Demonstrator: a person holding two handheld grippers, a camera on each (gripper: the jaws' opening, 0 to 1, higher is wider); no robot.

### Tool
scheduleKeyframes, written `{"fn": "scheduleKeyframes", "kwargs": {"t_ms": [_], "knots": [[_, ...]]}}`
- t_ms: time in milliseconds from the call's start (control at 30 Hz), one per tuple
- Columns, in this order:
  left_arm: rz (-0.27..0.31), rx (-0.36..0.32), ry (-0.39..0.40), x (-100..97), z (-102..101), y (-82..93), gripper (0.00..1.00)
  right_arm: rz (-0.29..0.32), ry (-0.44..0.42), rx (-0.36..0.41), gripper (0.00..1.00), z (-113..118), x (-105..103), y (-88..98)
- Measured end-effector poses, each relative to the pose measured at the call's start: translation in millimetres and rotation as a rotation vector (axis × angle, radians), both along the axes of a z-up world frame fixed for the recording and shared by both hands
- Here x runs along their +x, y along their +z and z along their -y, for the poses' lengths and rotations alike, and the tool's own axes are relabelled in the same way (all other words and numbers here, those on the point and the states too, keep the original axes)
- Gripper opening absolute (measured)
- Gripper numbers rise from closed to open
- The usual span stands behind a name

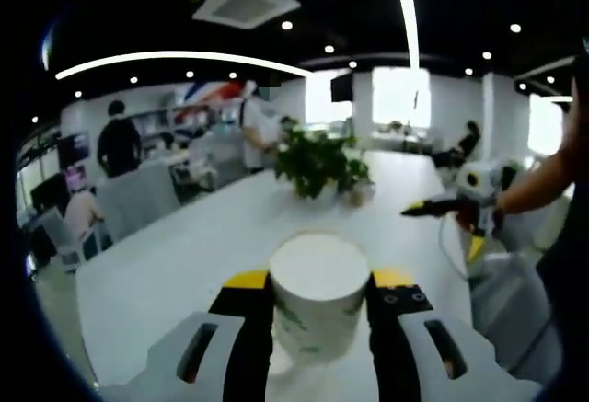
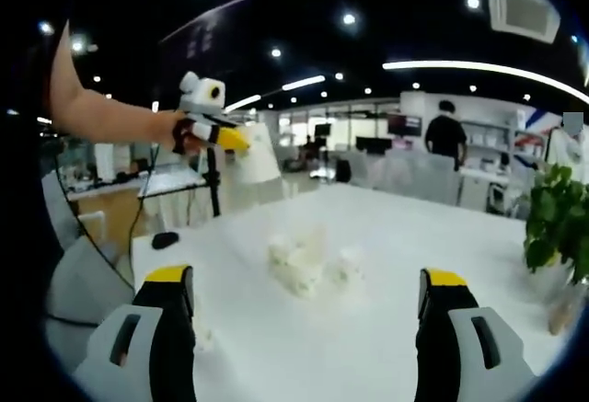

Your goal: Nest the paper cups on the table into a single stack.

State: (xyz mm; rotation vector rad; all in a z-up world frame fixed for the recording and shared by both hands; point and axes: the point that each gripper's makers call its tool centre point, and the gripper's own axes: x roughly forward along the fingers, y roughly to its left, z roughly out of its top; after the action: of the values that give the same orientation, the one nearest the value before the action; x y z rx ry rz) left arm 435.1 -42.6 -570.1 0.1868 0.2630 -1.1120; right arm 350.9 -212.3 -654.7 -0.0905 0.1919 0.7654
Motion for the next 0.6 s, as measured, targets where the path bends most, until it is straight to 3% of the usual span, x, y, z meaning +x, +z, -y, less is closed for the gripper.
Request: {"fn": "scheduleKeyframes", "kwargs": {"t_ms": [300, 433, 600], "knots": [[0.015, -0.037, -0.034, -25.6, 9.8, 16.3, 0.38, 0.020, 0.031, 0.013, 1.00, -8.1, -3.8, 13.6], [0.009, -0.067, -0.041, -38.4, 14.1, 24.5, 0.37, 0.004, 0.049, -0.023, 0.98, -12.6, -4.7, 12.1], [0.058, -0.109, -0.086, -56.0, 21.5, 40.3, 0.37, 0.022, 0.070, -0.004, 0.98, -19.9, -5.6, 24.8]]}}
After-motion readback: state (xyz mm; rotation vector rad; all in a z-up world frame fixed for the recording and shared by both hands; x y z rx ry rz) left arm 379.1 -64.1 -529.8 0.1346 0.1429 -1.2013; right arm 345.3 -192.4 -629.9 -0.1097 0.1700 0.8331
